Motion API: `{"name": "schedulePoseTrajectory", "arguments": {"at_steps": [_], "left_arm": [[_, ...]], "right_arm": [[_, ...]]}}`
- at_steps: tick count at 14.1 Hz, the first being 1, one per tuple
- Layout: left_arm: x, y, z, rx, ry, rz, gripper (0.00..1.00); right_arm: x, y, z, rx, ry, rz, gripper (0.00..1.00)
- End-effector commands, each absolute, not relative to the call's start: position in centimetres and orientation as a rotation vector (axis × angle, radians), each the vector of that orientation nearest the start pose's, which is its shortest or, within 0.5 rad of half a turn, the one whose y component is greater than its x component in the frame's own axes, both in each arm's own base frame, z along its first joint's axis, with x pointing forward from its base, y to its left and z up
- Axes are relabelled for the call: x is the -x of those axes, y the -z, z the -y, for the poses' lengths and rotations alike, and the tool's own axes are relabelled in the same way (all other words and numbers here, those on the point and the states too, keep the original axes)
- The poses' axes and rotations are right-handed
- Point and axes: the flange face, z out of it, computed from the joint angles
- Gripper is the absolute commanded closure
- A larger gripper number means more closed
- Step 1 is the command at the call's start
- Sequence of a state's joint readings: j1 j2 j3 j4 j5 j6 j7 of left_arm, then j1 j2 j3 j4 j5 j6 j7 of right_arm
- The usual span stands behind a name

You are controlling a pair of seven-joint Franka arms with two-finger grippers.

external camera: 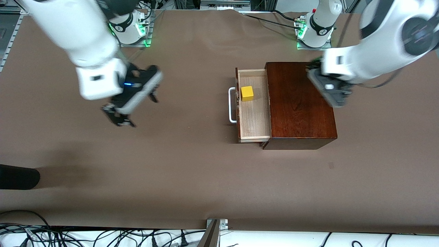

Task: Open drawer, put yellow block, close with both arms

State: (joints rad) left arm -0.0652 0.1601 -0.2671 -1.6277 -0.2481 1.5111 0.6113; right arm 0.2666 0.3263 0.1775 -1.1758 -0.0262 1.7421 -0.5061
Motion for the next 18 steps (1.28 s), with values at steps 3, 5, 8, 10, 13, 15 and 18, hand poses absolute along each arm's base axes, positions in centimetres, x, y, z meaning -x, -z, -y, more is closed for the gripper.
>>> {"name": "schedulePoseTrajectory", "arguments": {"at_steps": [3,5,8,10,13,15,18], "left_arm": [[-54.7,-47.9,35.4,3.033,-0.491,-2.038,0.00],[-54.2,-44.4,41.3,2.908,-0.427,-2.153,0.00],[-51.5,-39.7,48.9,2.538,-0.199,-2.358,0.00],[-49.4,-36.5,51.7,2.293,-0.220,-2.414,0.00],[-47.5,-32.6,53.3,2.114,-0.293,-2.419,0.00],[-47.4,-31.1,52.5,2.111,-0.347,-2.405,0.00],[-48.3,-29.3,50.0,2.121,-0.435,-2.330,0.00]], "right_arm": [[-55.5,-63.8,-14.6,2.867,0.290,1.077,0.00],[-54.3,-63.7,-11.1,2.910,0.271,0.982,0.00],[-54.3,-62.2,-7.5,2.961,0.211,0.804,0.00],[-54.4,-60.5,-6.4,3.001,0.164,0.646,0.00],[-54.5,-59.4,-5.0,3.037,0.129,0.510,0.00],[-54.8,-59.0,-4.0,3.046,0.115,0.469,0.00],[-54.9,-58.9,-3.6,3.058,0.111,0.399,0.00]]}}
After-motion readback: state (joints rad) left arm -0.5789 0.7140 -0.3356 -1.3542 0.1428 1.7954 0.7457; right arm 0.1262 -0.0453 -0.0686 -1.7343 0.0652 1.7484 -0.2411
